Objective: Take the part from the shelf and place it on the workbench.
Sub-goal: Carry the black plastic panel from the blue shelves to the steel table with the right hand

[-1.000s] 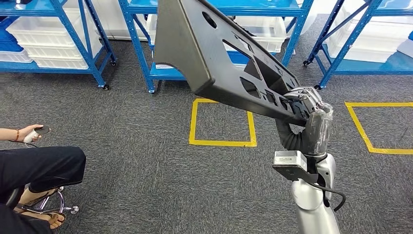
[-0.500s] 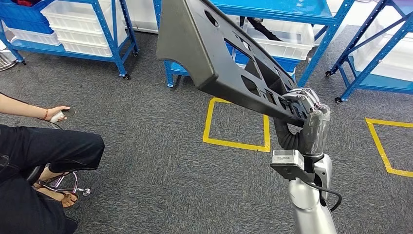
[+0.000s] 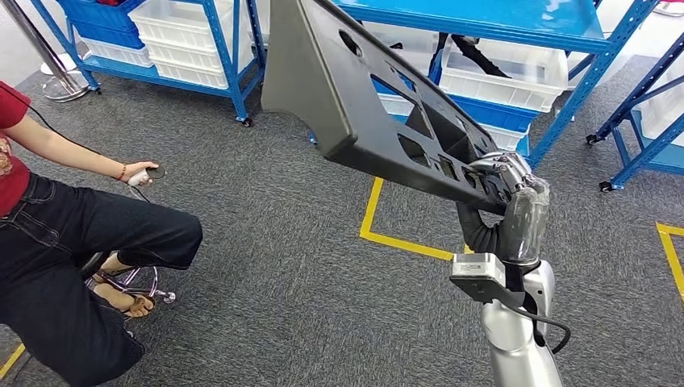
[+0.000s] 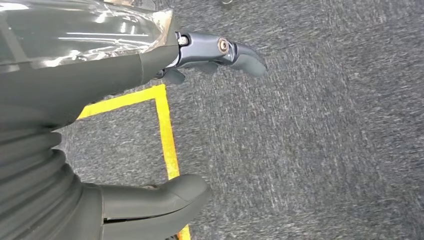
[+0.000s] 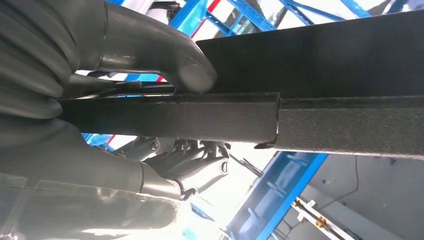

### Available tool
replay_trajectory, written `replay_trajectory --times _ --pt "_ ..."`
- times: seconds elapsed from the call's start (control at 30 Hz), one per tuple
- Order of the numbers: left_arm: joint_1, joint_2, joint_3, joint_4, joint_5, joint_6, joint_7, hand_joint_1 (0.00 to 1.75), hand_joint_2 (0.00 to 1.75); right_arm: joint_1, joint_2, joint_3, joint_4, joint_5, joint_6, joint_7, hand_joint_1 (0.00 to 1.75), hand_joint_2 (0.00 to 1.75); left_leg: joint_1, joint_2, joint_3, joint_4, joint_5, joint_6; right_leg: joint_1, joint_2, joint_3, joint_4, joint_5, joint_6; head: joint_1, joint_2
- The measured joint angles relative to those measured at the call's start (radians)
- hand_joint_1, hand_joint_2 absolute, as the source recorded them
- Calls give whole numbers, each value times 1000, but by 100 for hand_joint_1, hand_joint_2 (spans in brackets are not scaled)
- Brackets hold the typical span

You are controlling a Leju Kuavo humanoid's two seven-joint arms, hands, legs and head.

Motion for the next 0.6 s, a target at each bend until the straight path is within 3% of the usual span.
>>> replay_trajectory --times 0.07,0.1,0.13,0.17,0.2,0.27,0.33,0.37,0.43,0.5,0.53,0.6 --pt "-1 1 0 0 1 1 0 0 175 15 2 -1 -15 4 -6 6 173 175 1 38 -50 113 -68 -8 -1 -18 -2 -1 3 -10 -2 0" --pt "-1 2 0 0 2 2 0 0 175 24 2 -2 -23 7 -9 10 173 175 3 46 -81 182 -102 -12 1 -28 -3 -1 3 -13 -3 0" --pt "-1 2 0 0 3 4 1 0 175 33 2 -3 -31 10 -11 14 173 175 5 49 -104 235 -122 -16 2 -39 -4 -1 3 -13 -3 0" --pt "0 2 0 0 5 6 1 0 175 41 2 -4 -39 13 -13 17 173 175 7 52 -109 253 -123 -18 3 -49 -5 -1 3 -13 -3 0" --pt "0 3 0 0 6 10 1 0 175 49 2 -7 -49 15 -14 19 173 175 9 56 -95 233 -108 -19 3 -58 -5 -1 2 -13 -3 0" --pt "0 5 0 0 11 17 2 0 175 62 2 -12 -70 17 -14 23 173 175 11 84 -19 108 -54 -18 4 -76 -3 0 1 -10 -4 0" --pt "-2 7 1 0 19 22 4 0 175 68 2 -18 -87 13 -11 25 173 175 8 116 41 1 -24 -12 13 -90 -3 4 -4 -2 -2 0" --pt "-3 8 2 0 22 23 5 0 175 68 2 -21 -91 10 -8 25 173 175 5 122 52 -20 -21 -6 17 -97 -3 5 -5 3 -1 0" --pt "-3 8 3 0 24 25 6 0 175 67 4 -25 -94 5 -5 26 173 175 -1 105 48 -26 -19 8 19 -112 -2 4 -7 13 1 0" --pt "-3 8 3 0 23 24 6 0 175 67 8 -28 -96 7 -4 27 173 175 0 88 47 -31 -12 22 15 -94 -12 27 -24 20 1 0" --pt "-4 9 3 0 22 23 5 0 175 70 11 -32 -99 12 -5 27 173 175 2 80 47 -34 -8 28 14 -72 -30 69 -47 20 2 0" --pt "-4 10 2 0 18 18 4 0 175 85 15 -44 -111 24 -7 30 173 175 3 60 42 -34 -3 37 12 -30 -92 203 -107 13 3 0"
